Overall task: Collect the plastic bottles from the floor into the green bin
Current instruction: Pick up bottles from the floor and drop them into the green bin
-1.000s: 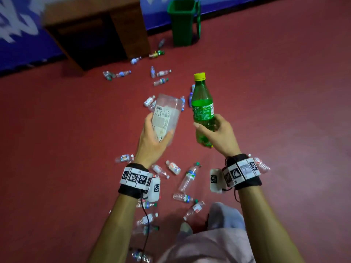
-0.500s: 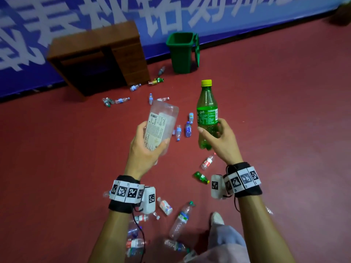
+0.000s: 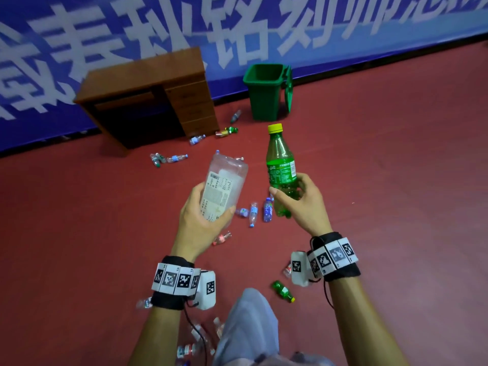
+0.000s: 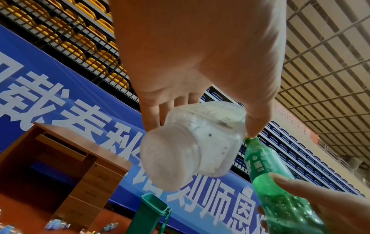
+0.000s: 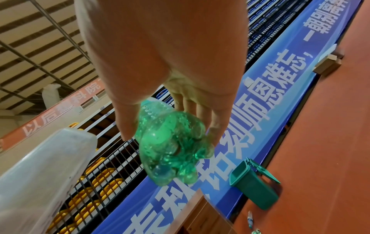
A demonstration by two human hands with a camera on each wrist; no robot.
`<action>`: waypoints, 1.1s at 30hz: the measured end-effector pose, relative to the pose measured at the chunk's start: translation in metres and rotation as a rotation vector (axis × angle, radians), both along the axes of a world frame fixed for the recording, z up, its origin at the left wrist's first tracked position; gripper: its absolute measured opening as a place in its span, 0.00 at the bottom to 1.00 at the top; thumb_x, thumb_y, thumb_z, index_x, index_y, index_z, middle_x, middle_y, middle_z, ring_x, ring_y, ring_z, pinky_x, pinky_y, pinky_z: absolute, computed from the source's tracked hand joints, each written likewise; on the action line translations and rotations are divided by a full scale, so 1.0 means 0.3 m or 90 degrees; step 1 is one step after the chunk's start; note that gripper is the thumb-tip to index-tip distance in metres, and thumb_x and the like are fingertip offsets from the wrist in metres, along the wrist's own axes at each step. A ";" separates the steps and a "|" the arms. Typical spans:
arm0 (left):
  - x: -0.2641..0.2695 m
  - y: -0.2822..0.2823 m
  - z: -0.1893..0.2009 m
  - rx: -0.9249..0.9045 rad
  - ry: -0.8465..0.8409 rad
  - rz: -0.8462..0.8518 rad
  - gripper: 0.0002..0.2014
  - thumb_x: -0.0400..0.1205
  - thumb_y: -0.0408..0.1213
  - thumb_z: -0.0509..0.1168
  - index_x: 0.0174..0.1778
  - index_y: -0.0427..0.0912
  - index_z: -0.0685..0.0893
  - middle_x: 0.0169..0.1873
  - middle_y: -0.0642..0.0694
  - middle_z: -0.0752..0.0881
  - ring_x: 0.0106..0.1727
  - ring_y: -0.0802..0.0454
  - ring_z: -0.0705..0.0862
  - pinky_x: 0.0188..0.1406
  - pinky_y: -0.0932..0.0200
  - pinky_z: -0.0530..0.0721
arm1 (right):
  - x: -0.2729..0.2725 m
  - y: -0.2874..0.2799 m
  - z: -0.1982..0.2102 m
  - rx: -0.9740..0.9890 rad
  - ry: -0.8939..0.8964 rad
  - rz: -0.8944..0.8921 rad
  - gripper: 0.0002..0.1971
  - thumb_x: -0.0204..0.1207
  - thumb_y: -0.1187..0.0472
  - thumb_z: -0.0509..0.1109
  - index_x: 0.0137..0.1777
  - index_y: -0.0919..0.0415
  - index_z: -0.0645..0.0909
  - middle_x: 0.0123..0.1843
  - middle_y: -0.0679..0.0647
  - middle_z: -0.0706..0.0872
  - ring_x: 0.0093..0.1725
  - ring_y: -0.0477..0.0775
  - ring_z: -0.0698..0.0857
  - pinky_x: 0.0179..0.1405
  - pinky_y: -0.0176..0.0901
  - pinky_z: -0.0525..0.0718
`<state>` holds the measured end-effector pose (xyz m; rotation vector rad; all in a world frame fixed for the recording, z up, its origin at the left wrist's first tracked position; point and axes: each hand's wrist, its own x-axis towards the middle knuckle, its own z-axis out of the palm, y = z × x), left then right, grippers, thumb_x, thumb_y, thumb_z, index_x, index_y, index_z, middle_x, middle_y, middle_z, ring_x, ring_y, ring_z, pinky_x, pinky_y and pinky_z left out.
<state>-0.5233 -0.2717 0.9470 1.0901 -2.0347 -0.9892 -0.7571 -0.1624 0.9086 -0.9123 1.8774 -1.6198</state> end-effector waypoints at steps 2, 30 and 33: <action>-0.047 -0.100 -0.017 0.008 0.004 -0.003 0.31 0.73 0.51 0.82 0.70 0.58 0.77 0.58 0.63 0.87 0.57 0.65 0.87 0.53 0.49 0.91 | -0.041 -0.098 -0.003 0.006 0.014 0.008 0.26 0.70 0.47 0.84 0.66 0.50 0.80 0.55 0.43 0.91 0.55 0.41 0.90 0.59 0.49 0.89; -0.921 -1.882 -0.141 0.039 -0.016 -0.106 0.36 0.70 0.62 0.79 0.72 0.60 0.75 0.64 0.60 0.86 0.64 0.62 0.85 0.62 0.49 0.88 | -0.850 -1.733 0.026 0.032 0.061 -0.126 0.27 0.69 0.42 0.83 0.65 0.50 0.82 0.54 0.42 0.92 0.53 0.39 0.90 0.60 0.52 0.89; -1.083 -2.050 -0.149 0.038 -0.018 -0.073 0.34 0.70 0.60 0.80 0.70 0.60 0.76 0.62 0.60 0.86 0.62 0.62 0.85 0.60 0.53 0.88 | -1.056 -1.927 0.018 0.025 0.063 -0.106 0.26 0.70 0.43 0.83 0.64 0.50 0.82 0.54 0.43 0.92 0.53 0.38 0.90 0.60 0.49 0.89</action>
